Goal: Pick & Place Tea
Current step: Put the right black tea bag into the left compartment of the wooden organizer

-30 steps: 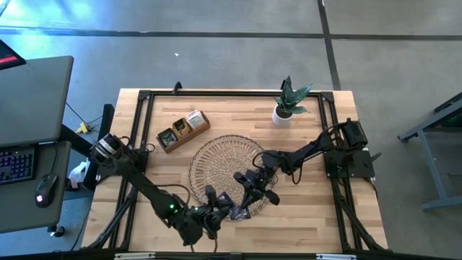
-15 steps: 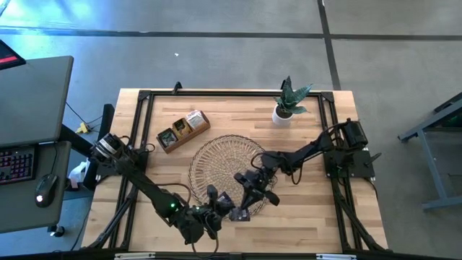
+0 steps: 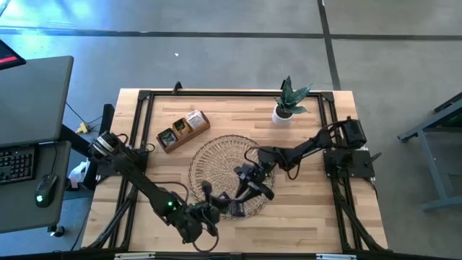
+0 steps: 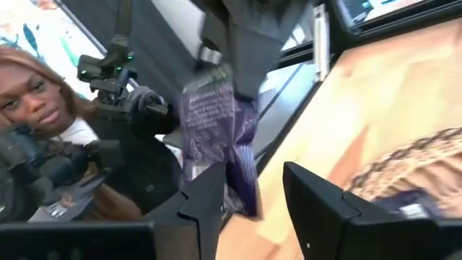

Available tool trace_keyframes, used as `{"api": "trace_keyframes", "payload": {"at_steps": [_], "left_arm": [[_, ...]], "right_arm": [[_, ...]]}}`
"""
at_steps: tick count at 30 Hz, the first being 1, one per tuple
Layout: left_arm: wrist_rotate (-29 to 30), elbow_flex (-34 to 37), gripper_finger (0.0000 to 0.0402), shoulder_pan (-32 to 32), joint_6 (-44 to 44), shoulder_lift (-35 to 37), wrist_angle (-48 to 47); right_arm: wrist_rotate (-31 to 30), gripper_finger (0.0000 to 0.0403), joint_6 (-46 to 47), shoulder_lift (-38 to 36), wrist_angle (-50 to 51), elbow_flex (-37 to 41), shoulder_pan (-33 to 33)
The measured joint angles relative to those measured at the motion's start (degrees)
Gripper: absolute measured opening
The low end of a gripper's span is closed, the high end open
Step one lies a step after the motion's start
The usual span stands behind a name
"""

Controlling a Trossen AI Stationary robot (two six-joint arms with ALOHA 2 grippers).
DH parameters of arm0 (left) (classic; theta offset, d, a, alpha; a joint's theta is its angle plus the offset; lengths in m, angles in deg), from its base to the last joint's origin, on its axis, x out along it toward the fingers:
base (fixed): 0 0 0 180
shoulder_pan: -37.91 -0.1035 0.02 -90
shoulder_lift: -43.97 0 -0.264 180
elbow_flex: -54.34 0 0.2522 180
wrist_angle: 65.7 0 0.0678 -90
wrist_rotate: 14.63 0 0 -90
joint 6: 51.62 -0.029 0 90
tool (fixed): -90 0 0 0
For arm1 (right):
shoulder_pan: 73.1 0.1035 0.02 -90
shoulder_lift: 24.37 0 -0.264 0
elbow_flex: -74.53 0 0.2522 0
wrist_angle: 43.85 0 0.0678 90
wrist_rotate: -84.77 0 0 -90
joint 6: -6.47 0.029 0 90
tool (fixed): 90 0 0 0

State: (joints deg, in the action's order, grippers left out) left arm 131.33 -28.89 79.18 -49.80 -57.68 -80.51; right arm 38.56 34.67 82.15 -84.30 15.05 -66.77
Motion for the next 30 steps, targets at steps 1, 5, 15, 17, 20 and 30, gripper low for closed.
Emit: {"api": "trace_keyframes", "payload": {"at_steps": [1,5,15,17,20,30], "left_arm": [[0.13,-0.02,0.0001,0.00,2.56,0.95,-2.50],[-0.22,-0.02,0.0001,-0.53,15.26,4.92,-16.39],[-17.09,0.06,0.0000,-11.61,68.35,12.76,-71.38],[-21.92,-0.04,0.0000,-15.52,75.13,13.27,-82.33],[-28.73,0.77,0.0000,-21.86,76.00,13.25,-89.13],[-32.70,6.25,0.0000,-39.61,58.04,18.16,-88.07]], "right_arm": [[0.14,0.0144,-0.10,0.00,0.01,0.00,-0.75],[1.62,0.0151,-1.76,0.00,1.33,0.00,-4.85],[3.04,0.0141,-9.79,0.02,6.95,0.00,-12.83],[3.06,0.0140,-11.20,0.02,8.18,0.00,-13.22],[3.18,0.0140,-13.34,0.02,9.59,0.00,-13.39],[3.28,0.0140,-16.74,0.02,13.79,0.02,-13.46]]}}
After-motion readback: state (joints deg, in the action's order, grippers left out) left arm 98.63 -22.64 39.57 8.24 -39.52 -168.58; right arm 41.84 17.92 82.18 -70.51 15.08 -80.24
